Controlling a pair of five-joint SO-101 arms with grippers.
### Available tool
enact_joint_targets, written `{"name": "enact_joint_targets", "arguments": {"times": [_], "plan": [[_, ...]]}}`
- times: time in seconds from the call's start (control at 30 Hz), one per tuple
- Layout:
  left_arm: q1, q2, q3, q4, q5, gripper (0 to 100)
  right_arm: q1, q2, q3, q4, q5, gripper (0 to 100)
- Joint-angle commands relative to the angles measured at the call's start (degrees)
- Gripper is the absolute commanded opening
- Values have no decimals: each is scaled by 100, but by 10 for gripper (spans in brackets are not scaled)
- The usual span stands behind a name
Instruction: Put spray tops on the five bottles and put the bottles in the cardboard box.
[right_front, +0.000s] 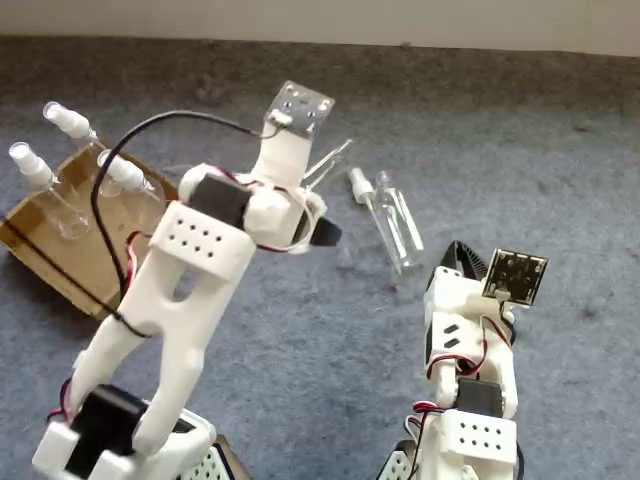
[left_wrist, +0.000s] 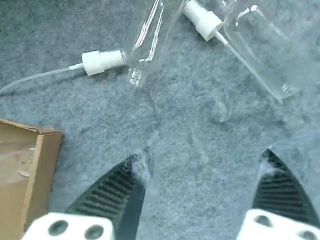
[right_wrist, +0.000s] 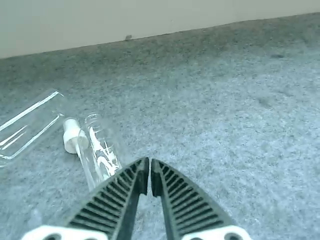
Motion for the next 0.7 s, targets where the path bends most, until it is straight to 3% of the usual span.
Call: {"name": "enact_joint_targets", "arguments": {"times": [0.0, 0.37, 0.67], "plan": [[268, 725, -1042, -9, 826, 294, 31, -66, 338, -189, -53, 5], [725, 3134, -3574, 9, 1459, 294, 119, -66, 286, -171, -26, 5], [971, 4936, -5358, 308, 1987, 294, 1587, -66, 453, -136, -26, 5]]}}
